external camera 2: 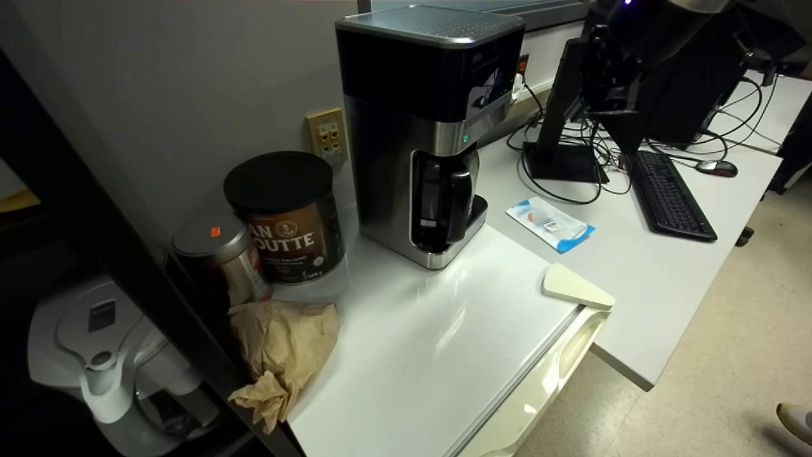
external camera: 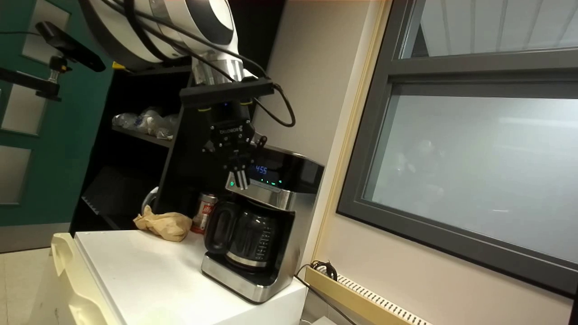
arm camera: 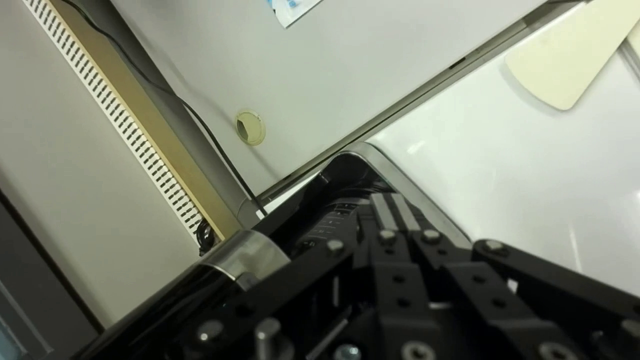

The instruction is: Press a button on the coffeemaker.

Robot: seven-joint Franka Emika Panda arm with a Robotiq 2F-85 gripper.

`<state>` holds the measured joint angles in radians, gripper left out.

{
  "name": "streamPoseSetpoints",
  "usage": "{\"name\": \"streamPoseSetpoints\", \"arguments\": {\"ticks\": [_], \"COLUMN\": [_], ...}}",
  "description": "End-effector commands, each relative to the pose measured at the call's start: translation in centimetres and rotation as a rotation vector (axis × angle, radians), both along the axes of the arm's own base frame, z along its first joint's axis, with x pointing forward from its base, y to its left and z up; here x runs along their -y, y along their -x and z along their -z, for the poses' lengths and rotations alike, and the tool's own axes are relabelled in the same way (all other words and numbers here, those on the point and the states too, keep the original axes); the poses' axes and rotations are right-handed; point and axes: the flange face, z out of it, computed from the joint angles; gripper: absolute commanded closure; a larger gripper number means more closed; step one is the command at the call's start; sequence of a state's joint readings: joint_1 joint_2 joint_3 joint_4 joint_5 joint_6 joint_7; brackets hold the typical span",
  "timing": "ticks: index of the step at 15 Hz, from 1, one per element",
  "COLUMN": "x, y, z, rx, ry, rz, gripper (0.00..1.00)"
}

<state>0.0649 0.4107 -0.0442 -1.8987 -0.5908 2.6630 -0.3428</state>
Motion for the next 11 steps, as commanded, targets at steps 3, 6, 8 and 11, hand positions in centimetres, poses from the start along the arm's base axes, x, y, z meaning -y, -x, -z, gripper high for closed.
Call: {"name": "streamPoseSetpoints", "arguments": {"ticks": [3, 6, 8, 11], "x": [0.5, 0.6, 0.7, 0.7], "y": [4.7, 6.0, 6.7, 7.4], "z": [-0.5, -0.6, -0.7, -0.8], "rx": [-0.034, -0.042, -0.043, -0.046], "ry": [0.048, 0.061, 0.068, 0.073], "rz": [-0.051, -0.062, -0.067, -0.074], "gripper": [1.00, 1.00, 1.00, 1.00]}}
